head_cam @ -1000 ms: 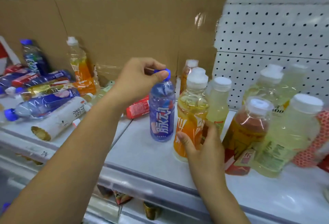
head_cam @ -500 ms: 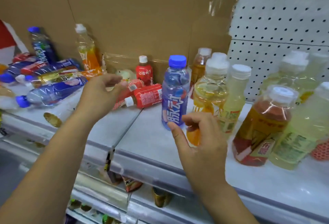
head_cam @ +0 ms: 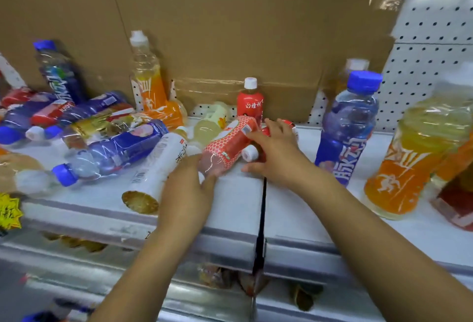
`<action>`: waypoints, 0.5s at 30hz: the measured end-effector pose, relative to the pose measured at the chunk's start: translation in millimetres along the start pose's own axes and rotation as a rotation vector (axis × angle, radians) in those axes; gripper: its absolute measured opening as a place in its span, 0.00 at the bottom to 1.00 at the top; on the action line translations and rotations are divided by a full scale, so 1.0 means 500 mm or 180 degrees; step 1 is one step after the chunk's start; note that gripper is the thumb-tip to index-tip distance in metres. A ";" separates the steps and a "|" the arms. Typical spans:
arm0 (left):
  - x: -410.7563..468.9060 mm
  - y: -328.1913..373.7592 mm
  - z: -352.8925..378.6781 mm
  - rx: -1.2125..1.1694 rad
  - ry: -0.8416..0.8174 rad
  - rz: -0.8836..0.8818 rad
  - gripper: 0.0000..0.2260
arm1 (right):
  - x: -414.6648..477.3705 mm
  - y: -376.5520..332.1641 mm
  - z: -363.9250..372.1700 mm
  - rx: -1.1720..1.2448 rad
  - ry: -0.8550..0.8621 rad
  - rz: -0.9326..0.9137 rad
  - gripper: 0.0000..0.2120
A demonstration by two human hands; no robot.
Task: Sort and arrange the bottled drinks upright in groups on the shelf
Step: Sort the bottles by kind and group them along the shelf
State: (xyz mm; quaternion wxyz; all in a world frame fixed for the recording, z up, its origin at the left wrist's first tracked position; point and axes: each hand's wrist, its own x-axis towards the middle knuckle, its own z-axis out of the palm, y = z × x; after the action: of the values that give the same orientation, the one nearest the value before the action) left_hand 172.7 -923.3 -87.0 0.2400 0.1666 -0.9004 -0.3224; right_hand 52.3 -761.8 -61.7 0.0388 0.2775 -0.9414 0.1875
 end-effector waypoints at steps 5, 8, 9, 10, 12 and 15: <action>-0.001 -0.012 0.003 -0.0241 0.0051 0.0008 0.14 | 0.011 0.008 0.007 -0.0172 0.0121 -0.0028 0.30; -0.001 -0.015 0.003 -0.0389 0.0041 0.0033 0.14 | -0.004 0.017 0.012 -0.0075 0.0236 -0.0156 0.23; -0.001 -0.016 0.003 -0.0429 0.0049 0.0040 0.14 | -0.010 0.016 0.010 0.0065 0.0379 -0.0190 0.21; -0.002 -0.016 0.003 -0.0471 0.0064 0.0043 0.14 | -0.017 0.013 0.006 0.0268 0.0543 -0.0213 0.20; -0.003 -0.015 0.002 -0.0506 0.0110 0.0111 0.16 | -0.036 -0.003 -0.008 0.0720 0.0887 -0.0248 0.18; -0.007 -0.004 -0.006 -0.0503 0.0187 0.0400 0.19 | -0.065 -0.029 -0.024 0.1155 0.1510 -0.0195 0.15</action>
State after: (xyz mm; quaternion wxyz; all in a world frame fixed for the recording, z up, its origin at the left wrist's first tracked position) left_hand 177.5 -924.5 -87.6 0.2984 0.0998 -0.8734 -0.3717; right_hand 87.2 -752.1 -51.7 0.2131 0.2566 -0.8484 0.4110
